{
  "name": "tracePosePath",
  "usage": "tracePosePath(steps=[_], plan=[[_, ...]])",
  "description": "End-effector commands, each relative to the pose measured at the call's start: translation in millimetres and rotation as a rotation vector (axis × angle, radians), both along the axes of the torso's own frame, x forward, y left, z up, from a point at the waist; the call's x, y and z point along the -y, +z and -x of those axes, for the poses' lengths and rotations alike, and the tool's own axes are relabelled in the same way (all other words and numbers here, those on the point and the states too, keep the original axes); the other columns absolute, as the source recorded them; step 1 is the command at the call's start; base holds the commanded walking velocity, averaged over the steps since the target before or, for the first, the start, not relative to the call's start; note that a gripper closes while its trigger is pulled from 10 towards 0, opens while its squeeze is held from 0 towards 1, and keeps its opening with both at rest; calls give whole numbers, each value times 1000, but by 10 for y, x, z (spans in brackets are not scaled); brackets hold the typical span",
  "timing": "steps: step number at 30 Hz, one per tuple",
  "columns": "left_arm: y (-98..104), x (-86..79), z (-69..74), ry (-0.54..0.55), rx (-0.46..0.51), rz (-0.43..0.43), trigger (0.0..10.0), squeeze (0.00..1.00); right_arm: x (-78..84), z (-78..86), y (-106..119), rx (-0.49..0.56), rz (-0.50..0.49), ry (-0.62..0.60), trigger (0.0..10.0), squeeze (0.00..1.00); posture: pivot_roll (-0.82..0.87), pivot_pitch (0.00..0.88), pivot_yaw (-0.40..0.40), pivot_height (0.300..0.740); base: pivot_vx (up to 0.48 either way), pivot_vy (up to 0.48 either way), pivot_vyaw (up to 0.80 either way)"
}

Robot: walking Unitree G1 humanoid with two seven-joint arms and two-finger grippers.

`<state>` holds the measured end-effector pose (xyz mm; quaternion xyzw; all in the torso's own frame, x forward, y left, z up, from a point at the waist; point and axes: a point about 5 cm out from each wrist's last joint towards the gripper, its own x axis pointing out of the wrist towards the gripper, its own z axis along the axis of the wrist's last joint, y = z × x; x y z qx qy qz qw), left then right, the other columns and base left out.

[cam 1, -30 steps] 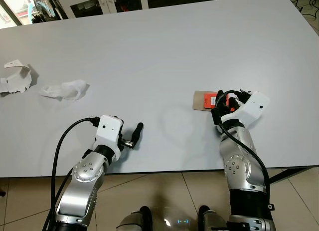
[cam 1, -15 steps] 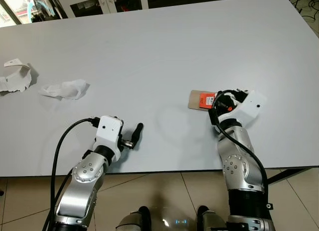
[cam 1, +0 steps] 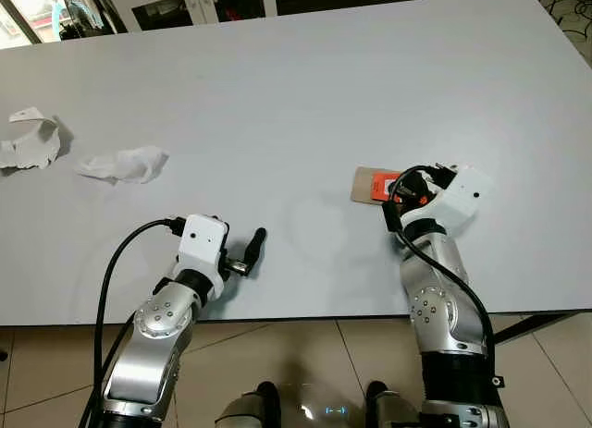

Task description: Picking trash to rubbish bin

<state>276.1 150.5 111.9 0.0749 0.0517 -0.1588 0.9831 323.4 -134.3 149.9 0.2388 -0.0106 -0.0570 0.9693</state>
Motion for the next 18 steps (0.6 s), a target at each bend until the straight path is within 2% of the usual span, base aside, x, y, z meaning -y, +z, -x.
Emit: tracePosePath(steps=[1,6,7,8,9,10,11,12,18], plan=[[-60,-41,20,7,-33,-20,10000,0,27,60,-300,-134,0,-13,0,0,123,245,157,740,0,0,0],[-59,-35,11,5,-32,-19,10000,0,21,49,-268,-124,35,-10,0,0,123,243,154,740,0,0,0],[-59,-33,9,6,-32,-19,10000,0,25,44,-261,-127,70,-12,1176,0,123,243,155,740,0,0,0],[-59,-32,8,6,-31,-19,10000,0,27,42,-257,-128,95,-14,1176,0,123,243,155,740,0,0,0],[-60,-30,7,6,-31,-19,10000,0,26,35,-233,-122,143,-19,10000,0,122,242,154,740,0,0,0],[-61,-28,6,6,-32,-18,10000,0,23,27,-209,-114,177,-22,10000,0,121,241,154,740,0,0,0],[-62,-27,4,6,-32,-18,10000,0,20,19,-182,-103,200,-26,10000,557,120,241,154,740,0,0,0],[-62,-24,2,5,-32,-17,10000,0,8,10,-156,-91,209,-19,10000,1000,119,240,154,740,0,0,0],[-63,-7,-6,3,-31,-15,10000,0,-44,-24,-80,-65,240,30,10000,1000,115,238,150,740,0,0,0]])
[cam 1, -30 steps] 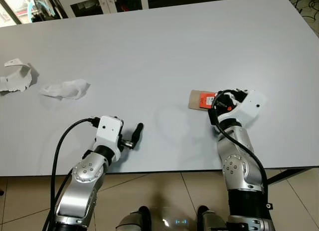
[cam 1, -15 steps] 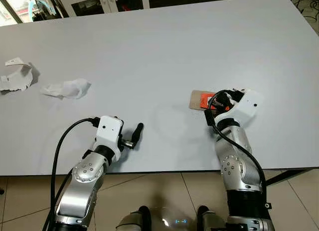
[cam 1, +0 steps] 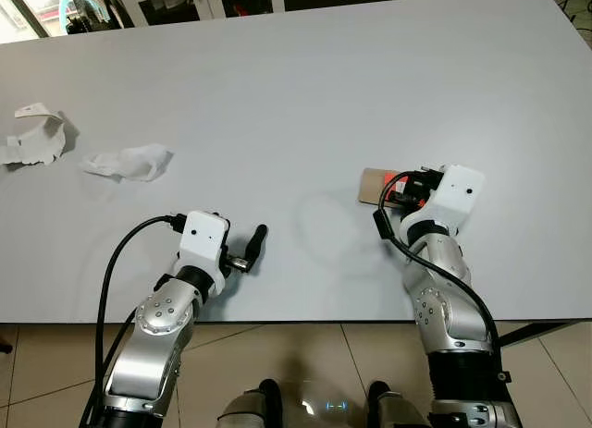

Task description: Picking trash to rubbish bin

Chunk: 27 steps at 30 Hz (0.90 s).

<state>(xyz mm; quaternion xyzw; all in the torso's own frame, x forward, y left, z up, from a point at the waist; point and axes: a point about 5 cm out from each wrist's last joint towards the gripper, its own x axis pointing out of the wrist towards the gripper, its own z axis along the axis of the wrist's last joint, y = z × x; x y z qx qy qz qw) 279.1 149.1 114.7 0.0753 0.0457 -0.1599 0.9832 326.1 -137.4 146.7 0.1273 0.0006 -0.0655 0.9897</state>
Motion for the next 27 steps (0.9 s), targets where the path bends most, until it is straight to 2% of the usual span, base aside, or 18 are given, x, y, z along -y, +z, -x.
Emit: tracePosePath(steps=[1,19,22,26,27], plan=[[-91,-19,24,6,-42,-15,10000,0,-79,-1,-31,-24,25,49,10000,1000,115,238,150,740,0,0,0],[-105,10,15,7,-46,-7,10000,0,-40,-57,100,18,131,114,10000,1000,107,236,141,740,0,0,0],[-107,20,10,9,-45,-4,10000,0,-23,-91,161,36,209,175,10000,1000,102,233,135,740,0,0,0],[-110,29,5,10,-45,-2,10000,0,1,-113,205,49,264,217,10000,1000,98,231,132,740,0,0,0],[-115,43,-1,10,-45,3,10000,0,38,-135,236,56,316,253,10000,1000,90,228,125,740,0,0,0]])
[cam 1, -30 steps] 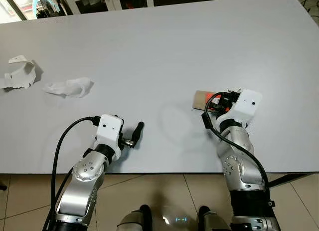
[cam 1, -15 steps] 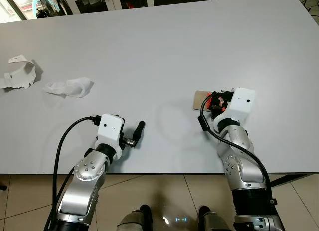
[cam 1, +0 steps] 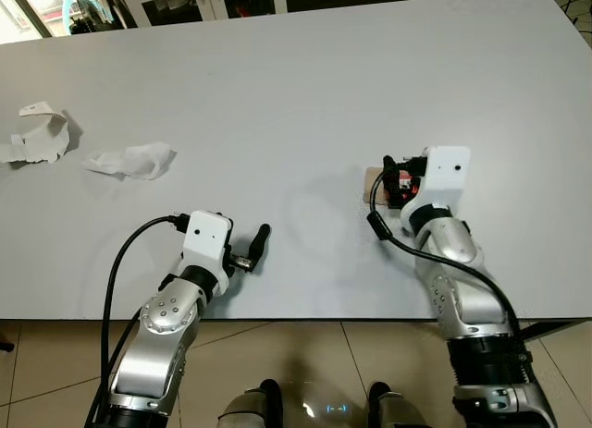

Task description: Picking trash to rubbish bin

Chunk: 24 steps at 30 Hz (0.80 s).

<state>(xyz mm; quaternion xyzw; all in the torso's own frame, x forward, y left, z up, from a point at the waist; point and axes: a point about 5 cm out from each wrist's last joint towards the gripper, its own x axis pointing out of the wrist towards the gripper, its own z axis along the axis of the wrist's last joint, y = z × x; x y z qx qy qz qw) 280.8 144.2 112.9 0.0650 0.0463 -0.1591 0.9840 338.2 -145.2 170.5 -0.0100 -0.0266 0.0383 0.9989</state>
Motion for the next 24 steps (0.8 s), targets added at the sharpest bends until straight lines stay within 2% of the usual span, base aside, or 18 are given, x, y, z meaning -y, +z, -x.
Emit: tracePosePath(steps=[1,5,11,18,24], plan=[[-100,0,15,7,-41,-16,10000,0,-29,-25,8,-10,66,74,10000,1000,89,228,124,740,0,0,0],[-108,17,9,9,-42,-8,10000,0,5,-56,27,-17,164,167,10000,1000,79,227,118,740,0,0,0],[-117,40,9,6,-45,0,10000,0,77,-98,24,-41,229,238,10000,1000,72,229,114,740,0,0,0],[-136,70,30,-4,-50,5,10000,0,193,-141,-27,-87,274,311,10000,1000,68,231,113,740,0,0,0],[-139,63,17,-2,-51,5,10000,0,315,-139,-65,-128,240,397,10000,1000,67,232,116,740,0,0,0]])
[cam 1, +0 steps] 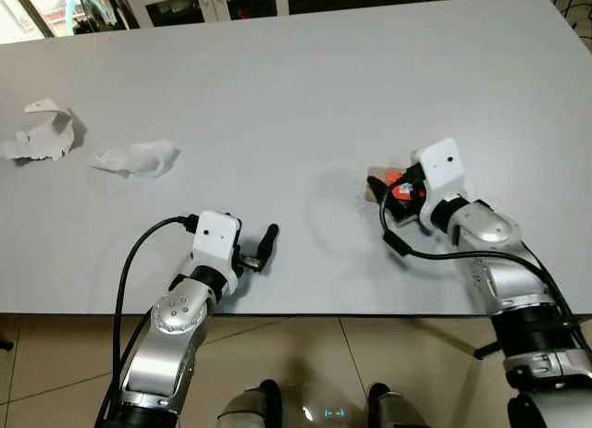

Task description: Picking trash to rubbish bin

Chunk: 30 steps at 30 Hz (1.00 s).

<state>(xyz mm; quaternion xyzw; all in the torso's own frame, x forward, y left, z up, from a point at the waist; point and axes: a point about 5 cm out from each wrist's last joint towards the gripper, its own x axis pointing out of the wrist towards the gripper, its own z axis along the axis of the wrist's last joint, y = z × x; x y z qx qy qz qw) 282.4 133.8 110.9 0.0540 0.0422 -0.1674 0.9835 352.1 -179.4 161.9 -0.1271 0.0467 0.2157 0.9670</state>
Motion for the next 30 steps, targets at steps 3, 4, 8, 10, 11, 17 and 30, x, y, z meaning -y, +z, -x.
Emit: tracePosePath(steps=[3,4,8,10,11,17,30], plan=[[-115,-42,34,10,-53,-21,10000,0,3,10,16,-12,-26,81,10000,537,68,231,120,740,0,0,0],[-115,-43,35,9,-52,-22,10000,0,52,10,11,-19,-15,89,10000,384,68,231,120,740,0,0,0],[-116,-48,31,9,-53,-23,10000,0,108,28,-29,-45,4,121,10000,0,68,228,122,740,0,0,0],[-114,-43,29,6,-52,-24,10000,0,119,53,-65,-62,8,154,10000,0,67,228,123,740,0,0,0],[-115,-41,27,5,-52,-25,10000,0,128,67,-89,-72,10,169,10000,0,67,227,125,740,0,0,0],[-119,-40,28,1,-53,-25,10000,0,144,91,-127,-99,8,198,10000,0,66,226,126,740,0,0,0],[-121,-38,32,0,-55,-27,10000,0,179,20,-1,-17,47,186,10000,0,69,227,123,740,0,0,0]])
